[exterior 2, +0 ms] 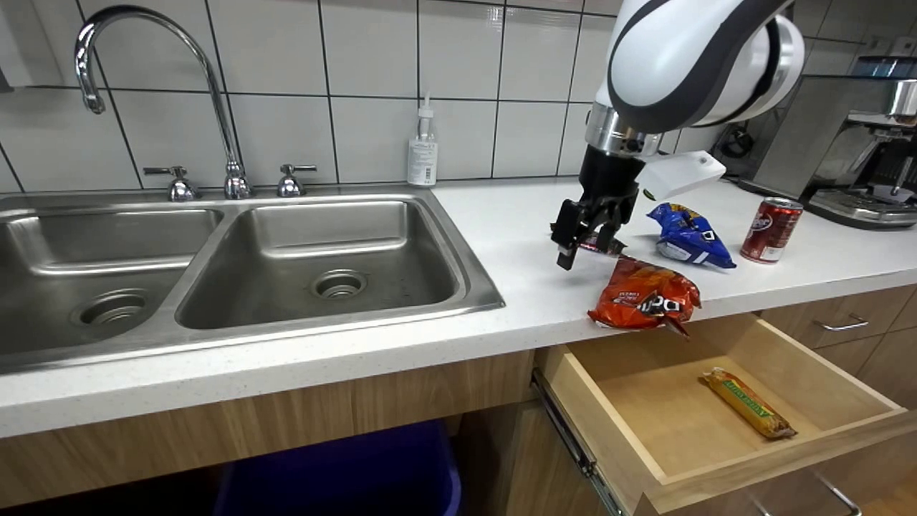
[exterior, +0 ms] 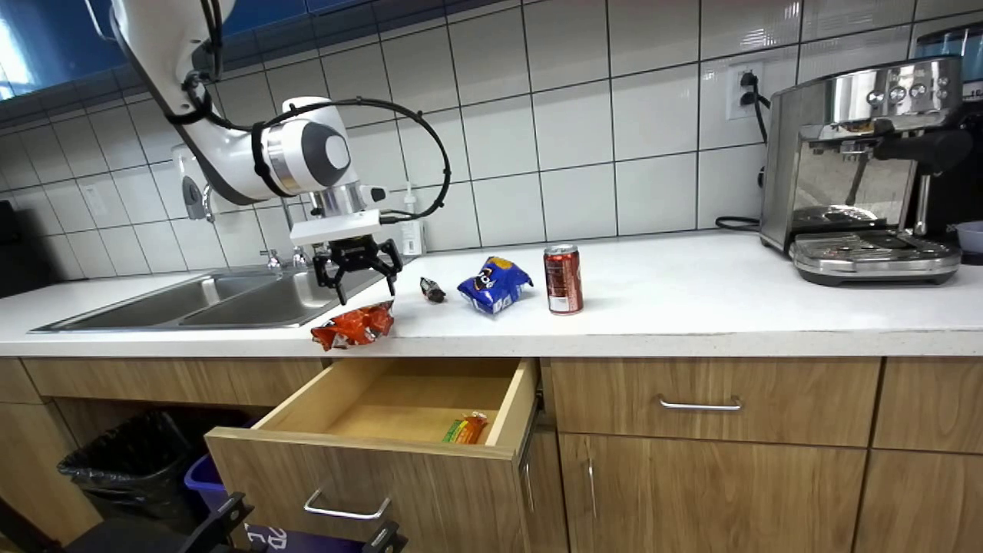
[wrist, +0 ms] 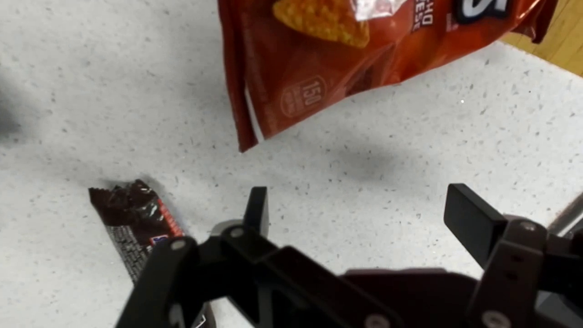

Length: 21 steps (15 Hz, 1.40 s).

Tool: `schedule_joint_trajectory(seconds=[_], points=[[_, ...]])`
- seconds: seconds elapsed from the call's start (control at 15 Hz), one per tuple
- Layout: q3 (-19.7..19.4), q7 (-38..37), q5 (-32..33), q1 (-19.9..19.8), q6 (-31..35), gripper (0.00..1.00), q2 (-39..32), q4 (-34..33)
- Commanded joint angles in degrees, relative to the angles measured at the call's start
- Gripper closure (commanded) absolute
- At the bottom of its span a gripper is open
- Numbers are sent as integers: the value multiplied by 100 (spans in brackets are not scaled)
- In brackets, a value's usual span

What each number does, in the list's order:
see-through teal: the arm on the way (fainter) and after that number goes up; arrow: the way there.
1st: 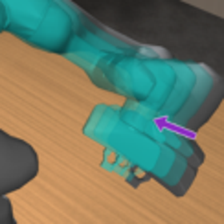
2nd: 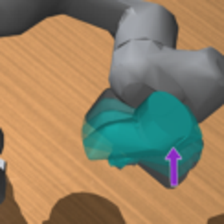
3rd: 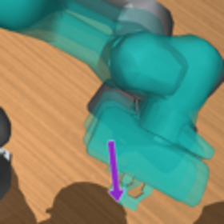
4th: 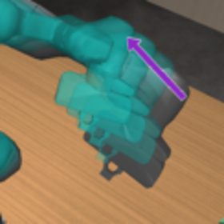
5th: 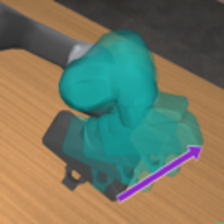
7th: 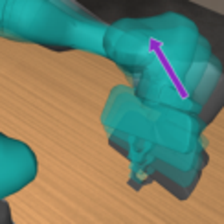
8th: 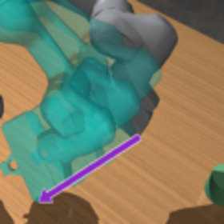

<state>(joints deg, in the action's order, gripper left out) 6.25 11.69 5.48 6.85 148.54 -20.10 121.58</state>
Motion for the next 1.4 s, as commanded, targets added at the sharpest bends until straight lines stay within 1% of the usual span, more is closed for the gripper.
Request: schedule_joint_trajectory(seconds=[0.0, 0.2, 0.73, 1.33], points=[[139, 220, 28, -42, -184, 0, 68, -33], [100, 93, 87, -6, -251, 0, 82, -19], [84, 75, 129, 5, -348, 0, 83, 116], [80, 71, 189, -1, -276, 0, 478, 670]])
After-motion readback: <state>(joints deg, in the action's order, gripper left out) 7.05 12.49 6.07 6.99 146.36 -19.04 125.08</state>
